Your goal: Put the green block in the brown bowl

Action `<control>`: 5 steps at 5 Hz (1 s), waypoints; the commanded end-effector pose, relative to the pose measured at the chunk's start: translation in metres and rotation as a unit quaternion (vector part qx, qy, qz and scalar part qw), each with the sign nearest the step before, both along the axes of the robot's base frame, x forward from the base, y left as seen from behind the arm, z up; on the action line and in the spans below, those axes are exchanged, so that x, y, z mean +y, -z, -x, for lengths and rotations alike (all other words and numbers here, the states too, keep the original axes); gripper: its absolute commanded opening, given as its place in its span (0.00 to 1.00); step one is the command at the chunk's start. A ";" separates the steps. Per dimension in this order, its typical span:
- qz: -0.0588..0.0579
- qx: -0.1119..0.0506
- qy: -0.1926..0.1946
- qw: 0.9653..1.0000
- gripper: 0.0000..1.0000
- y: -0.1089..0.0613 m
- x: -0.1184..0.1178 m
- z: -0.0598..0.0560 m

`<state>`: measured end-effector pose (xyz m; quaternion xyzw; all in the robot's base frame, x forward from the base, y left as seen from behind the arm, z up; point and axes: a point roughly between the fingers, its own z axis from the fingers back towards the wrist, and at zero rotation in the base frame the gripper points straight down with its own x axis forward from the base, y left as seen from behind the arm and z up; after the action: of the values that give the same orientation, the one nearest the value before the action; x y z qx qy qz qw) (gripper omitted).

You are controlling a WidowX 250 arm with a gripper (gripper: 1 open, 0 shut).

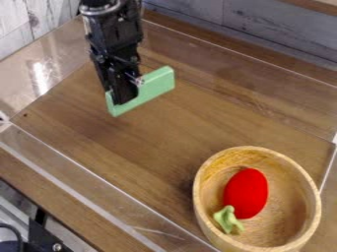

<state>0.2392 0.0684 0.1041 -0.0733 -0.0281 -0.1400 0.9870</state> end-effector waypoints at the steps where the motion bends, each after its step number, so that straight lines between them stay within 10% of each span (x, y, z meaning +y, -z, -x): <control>1: -0.009 -0.031 0.009 0.999 0.00 -0.006 -0.014 -0.006; 3: -0.010 -0.031 0.021 0.999 0.00 0.015 -0.004 -0.002; 5: -0.015 -0.030 -0.009 0.999 0.00 -0.029 -0.042 0.003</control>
<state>0.2297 0.0233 0.1203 -0.0632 -0.0328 -0.1344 0.9884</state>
